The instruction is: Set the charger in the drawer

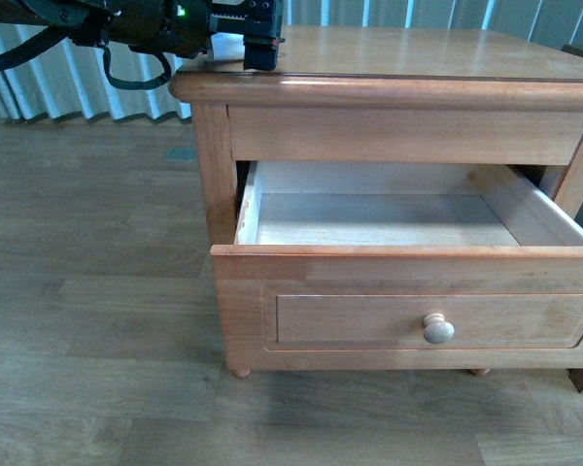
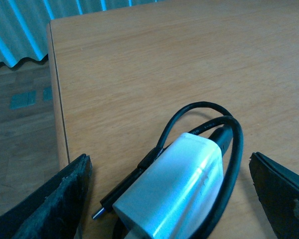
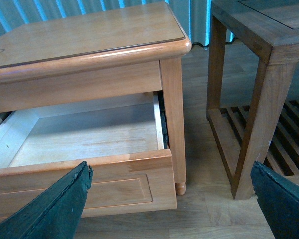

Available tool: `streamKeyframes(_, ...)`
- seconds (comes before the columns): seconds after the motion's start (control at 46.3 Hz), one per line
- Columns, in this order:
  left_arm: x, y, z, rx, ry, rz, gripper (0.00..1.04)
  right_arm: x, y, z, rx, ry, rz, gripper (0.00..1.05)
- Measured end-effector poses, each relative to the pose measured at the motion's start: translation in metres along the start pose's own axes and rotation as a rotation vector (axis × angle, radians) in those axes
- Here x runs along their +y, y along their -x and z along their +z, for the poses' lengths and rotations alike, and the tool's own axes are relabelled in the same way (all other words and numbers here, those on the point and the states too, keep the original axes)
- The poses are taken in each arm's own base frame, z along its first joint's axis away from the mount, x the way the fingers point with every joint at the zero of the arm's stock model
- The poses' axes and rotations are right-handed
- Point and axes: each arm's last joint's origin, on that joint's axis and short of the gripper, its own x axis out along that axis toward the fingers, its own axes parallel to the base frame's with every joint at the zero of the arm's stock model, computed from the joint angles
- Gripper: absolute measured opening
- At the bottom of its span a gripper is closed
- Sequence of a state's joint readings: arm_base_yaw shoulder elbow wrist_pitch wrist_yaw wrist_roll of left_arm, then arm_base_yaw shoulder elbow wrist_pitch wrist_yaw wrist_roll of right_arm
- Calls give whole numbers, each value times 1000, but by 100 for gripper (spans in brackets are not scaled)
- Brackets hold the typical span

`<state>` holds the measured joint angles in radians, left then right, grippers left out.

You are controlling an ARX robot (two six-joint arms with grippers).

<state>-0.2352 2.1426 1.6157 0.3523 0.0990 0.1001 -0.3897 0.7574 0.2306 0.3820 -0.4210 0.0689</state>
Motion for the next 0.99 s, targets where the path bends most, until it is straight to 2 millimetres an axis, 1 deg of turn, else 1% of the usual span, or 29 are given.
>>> streamKeyframes(0.216, 1, -11, -6, -1, 56, -33, 98, 0, 0, 0, 0, 0, 0, 96)
streamKeyframes(0.28, 1, -12, -6, -1, 63, -33, 86, 0, 0, 0, 0, 0, 0, 96)
streamKeyframes(0.324, 2, -12, -6, -2, 65, -33, 82, 0, 0, 0, 0, 0, 0, 96)
streamKeyframes(0.41, 2, -13, -6, -4, 68, -34, 68, 0, 0, 0, 0, 0, 0, 96)
streamKeyframes(0.432, 2, -13, -5, -5, 69, -35, 66, 0, 0, 0, 0, 0, 0, 96)
streamKeyframes(0.475, 2, -13, -5, -6, 72, -39, 58, 0, 0, 0, 0, 0, 0, 96)
streamKeyframes(0.518, 2, -13, -5, -5, 72, -39, 53, 0, 0, 0, 0, 0, 0, 96)
streamKeyframes(0.583, 2, -13, -5, -7, 76, -39, 43, 0, 0, 0, 0, 0, 0, 96)
streamKeyframes(0.647, 2, -13, -5, -13, 83, -39, 37, 0, 0, 0, 0, 0, 0, 96)
streamKeyframes(0.734, 2, -13, -4, -18, 87, -39, 34, 0, 0, 0, 0, 0, 0, 96)
streamKeyframes(0.885, 2, -12, -7, -30, 107, -35, 33, 0, 0, 0, 0, 0, 0, 96)
streamKeyframes(0.993, -1, -3, -7, -45, 135, -36, 32, 0, 0, 0, 0, 0, 0, 96)
